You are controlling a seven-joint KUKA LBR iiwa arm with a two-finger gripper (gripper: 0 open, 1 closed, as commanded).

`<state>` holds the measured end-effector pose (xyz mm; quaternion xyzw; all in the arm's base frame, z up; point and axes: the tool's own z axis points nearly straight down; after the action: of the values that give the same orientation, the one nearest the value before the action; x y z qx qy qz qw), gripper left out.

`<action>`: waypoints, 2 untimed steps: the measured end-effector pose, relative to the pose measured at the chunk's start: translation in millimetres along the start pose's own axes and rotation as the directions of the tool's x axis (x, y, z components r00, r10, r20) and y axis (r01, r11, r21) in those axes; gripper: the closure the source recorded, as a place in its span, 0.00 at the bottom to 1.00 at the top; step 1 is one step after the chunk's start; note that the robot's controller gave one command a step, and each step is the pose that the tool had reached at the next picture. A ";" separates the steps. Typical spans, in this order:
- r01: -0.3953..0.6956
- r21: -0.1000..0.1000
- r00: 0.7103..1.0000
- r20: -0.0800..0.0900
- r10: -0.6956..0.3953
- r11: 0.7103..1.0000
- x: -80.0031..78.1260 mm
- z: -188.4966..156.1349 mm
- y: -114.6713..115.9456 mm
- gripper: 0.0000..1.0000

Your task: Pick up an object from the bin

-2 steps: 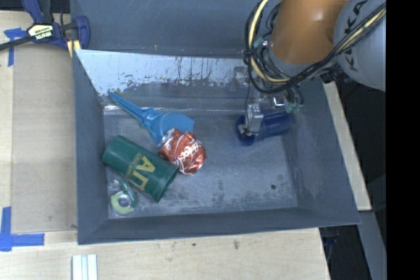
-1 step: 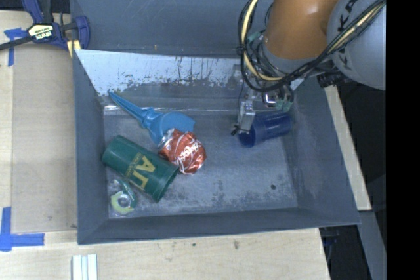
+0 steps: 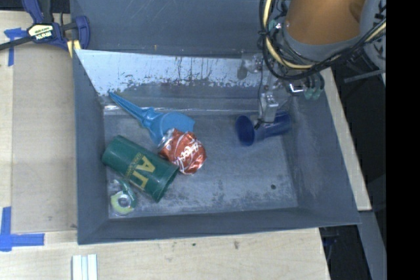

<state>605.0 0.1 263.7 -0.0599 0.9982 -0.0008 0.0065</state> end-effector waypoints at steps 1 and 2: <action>0.003 0.000 1.000 -0.002 -0.003 1.000 -2.4 -62.5 -0.7 0.00; -0.080 0.001 0.997 0.019 0.080 0.997 -8.5 -75.2 -30.3 0.00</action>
Offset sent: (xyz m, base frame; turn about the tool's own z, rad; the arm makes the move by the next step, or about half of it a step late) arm 0.0141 -0.0575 0.0348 0.1099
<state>616.1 -28.9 339.1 -0.0201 0.9997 -0.0007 0.0159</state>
